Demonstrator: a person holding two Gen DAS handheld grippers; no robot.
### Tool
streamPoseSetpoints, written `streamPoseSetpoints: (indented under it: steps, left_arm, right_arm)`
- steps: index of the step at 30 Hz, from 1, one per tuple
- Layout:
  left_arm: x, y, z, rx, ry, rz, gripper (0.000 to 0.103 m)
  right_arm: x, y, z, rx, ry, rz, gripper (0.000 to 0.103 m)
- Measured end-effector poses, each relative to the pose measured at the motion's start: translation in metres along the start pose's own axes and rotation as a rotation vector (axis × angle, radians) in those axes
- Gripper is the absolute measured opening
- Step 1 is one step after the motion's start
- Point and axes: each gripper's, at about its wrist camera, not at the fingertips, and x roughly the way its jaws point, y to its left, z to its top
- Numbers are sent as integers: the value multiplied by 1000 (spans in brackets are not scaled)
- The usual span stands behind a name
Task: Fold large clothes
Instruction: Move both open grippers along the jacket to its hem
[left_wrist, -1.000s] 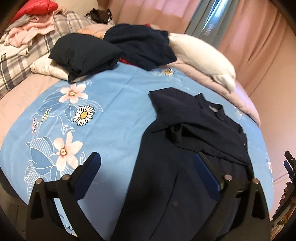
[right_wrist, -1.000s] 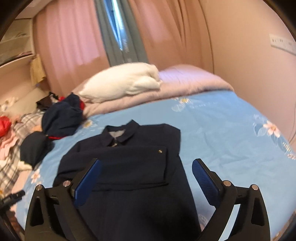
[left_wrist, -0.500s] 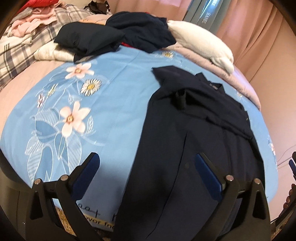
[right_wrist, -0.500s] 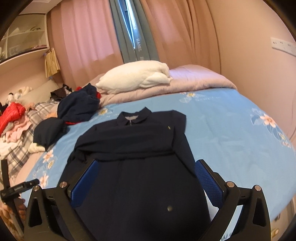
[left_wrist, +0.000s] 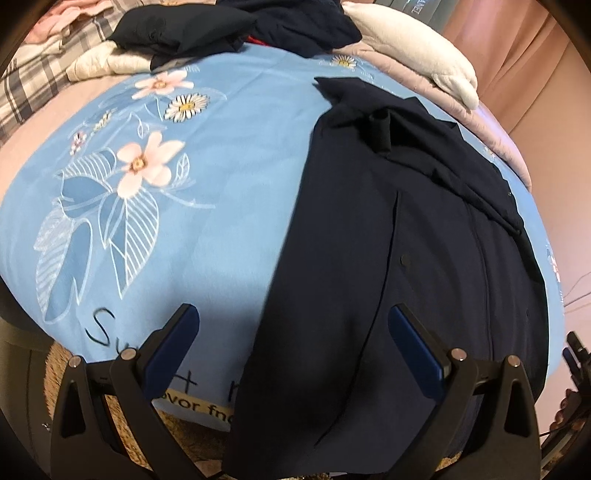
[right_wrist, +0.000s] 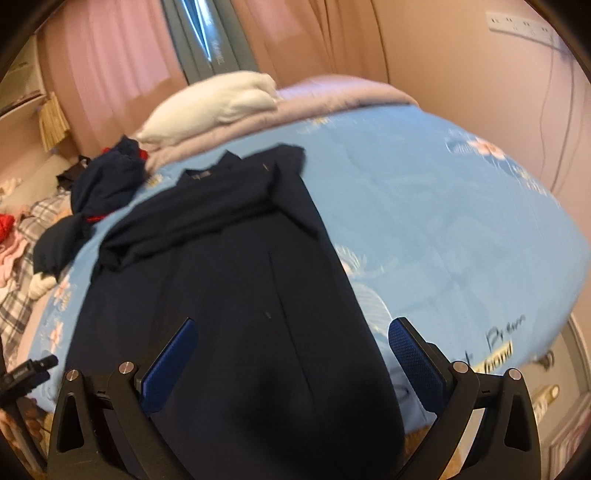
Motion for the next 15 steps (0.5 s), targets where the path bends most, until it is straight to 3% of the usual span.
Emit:
streamPoseSetpoints:
  steps: [15]
  left_arm:
    - [15,4,-13,-3,65,10,102]
  right_arm:
    - [24,-17,-24,49,123,-40,102]
